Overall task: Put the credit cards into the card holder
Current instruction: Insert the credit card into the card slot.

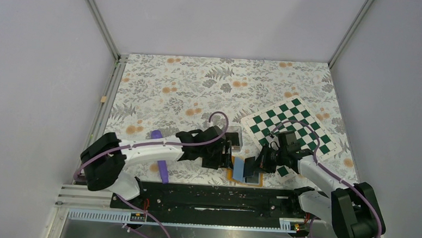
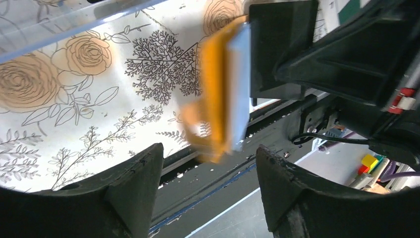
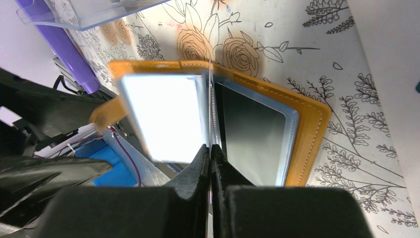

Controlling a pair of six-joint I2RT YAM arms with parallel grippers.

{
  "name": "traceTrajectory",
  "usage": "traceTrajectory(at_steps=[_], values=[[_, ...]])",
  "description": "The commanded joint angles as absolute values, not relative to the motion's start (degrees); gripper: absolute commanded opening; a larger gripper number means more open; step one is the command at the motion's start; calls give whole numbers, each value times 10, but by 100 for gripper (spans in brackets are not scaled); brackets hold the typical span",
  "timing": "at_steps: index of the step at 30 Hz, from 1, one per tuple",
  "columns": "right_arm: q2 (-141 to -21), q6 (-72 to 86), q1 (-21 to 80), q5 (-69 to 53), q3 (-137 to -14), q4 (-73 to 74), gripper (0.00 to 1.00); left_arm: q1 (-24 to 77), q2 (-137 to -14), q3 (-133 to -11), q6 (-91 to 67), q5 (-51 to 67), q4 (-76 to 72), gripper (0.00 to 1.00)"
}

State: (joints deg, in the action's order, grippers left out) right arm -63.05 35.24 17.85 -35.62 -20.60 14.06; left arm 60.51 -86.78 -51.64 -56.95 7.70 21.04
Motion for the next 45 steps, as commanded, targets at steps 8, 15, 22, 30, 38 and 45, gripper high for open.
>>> traceTrajectory(at_steps=[8, 15, 22, 30, 38, 45], values=[[-637, 344, 182, -366, -225, 140, 0, 613, -854, -516, -558, 49, 187, 73], [-618, 347, 182, -371, -221, 132, 0, 618, -933, -543, -559, 39, 217, 56], [-586, 364, 182, -383, -205, 103, 0, 618, -961, -554, -557, 47, 220, 41], [-621, 381, 182, -382, -183, 44, 0, 618, -969, -553, -558, 56, 218, 32], [-651, 383, 182, -385, -166, 10, 0, 618, -973, -551, -558, 63, 212, 25], [-649, 379, 182, -378, -163, 40, 0, 618, -978, -550, -560, 72, 203, 14]])
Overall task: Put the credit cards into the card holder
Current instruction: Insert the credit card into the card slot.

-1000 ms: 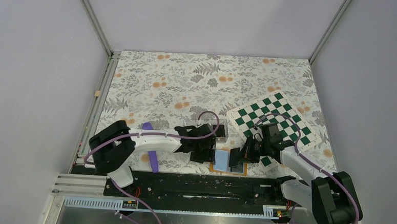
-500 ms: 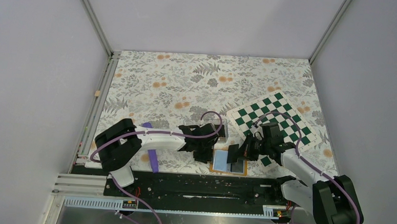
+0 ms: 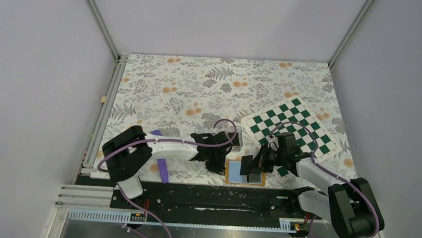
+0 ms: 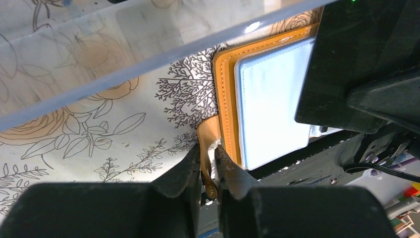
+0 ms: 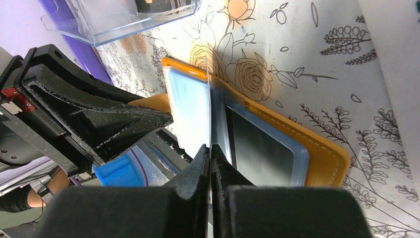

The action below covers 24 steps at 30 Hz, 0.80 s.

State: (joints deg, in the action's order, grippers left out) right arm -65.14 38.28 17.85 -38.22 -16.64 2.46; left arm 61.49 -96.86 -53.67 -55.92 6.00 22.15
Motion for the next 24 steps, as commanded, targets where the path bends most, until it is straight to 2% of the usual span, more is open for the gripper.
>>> traceTrajectory(at_steps=[1, 8, 24], values=[[-643, 375, 182, -370, -166, 56, 0, 618, -979, -551, -560, 73, 203, 12], [-562, 360, 182, -293, -187, 137, 0, 618, -987, -551, -561, 79, 203, 0], [-553, 351, 182, -277, -194, 151, 0, 618, -986, -544, -571, 75, 206, 0]])
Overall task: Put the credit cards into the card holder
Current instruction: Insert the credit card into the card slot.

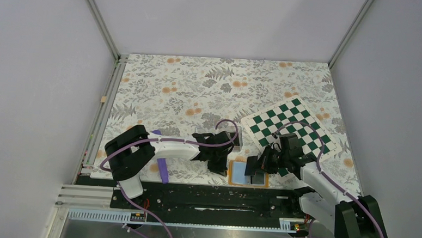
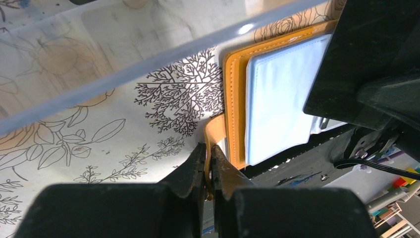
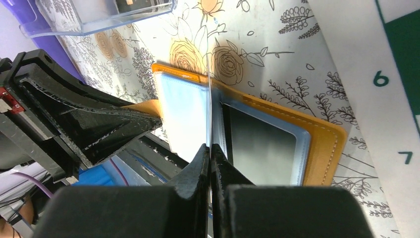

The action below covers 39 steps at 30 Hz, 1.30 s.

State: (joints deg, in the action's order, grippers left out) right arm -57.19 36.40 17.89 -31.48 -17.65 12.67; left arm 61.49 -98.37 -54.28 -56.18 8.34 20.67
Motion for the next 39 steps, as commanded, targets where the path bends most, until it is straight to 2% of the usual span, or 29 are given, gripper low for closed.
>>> traceTrajectory(at_steps=[1, 9, 26, 39], values=[[-549, 351, 182, -276, -195, 154, 0, 618, -985, -543, -572, 73, 208, 0], [-527, 351, 182, -267, -197, 166, 0, 617, -980, -540, -579, 58, 223, 0], [-621, 380, 182, -374, -165, 75, 0, 609, -968, -524, -595, 57, 210, 0], [-614, 365, 182, -351, -203, 109, 0, 590, -914, -464, -632, 26, 212, 0]])
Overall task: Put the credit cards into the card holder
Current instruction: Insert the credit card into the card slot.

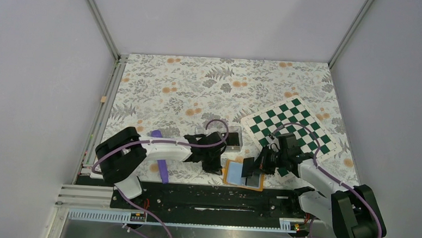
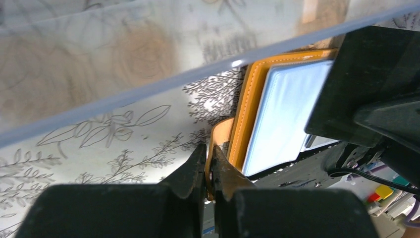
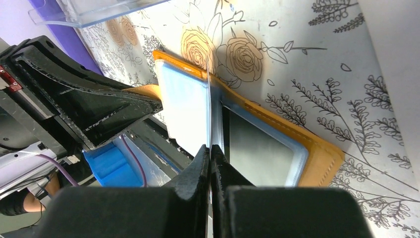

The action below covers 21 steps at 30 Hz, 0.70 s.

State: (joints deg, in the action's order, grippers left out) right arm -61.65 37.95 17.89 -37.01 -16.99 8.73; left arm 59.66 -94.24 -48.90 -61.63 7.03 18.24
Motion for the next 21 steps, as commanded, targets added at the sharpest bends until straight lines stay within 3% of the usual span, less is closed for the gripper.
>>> traceTrajectory(at_steps=[1, 10, 21], values=[[-617, 361, 182, -350, -212, 111, 0, 589, -909, -460, -634, 23, 214, 0], [-672, 372, 183, -375, -201, 51, 0, 586, -911, -462, -630, 26, 214, 0], [-621, 403, 183, -398, -185, 32, 0, 586, -925, -455, -634, 50, 186, 0]])
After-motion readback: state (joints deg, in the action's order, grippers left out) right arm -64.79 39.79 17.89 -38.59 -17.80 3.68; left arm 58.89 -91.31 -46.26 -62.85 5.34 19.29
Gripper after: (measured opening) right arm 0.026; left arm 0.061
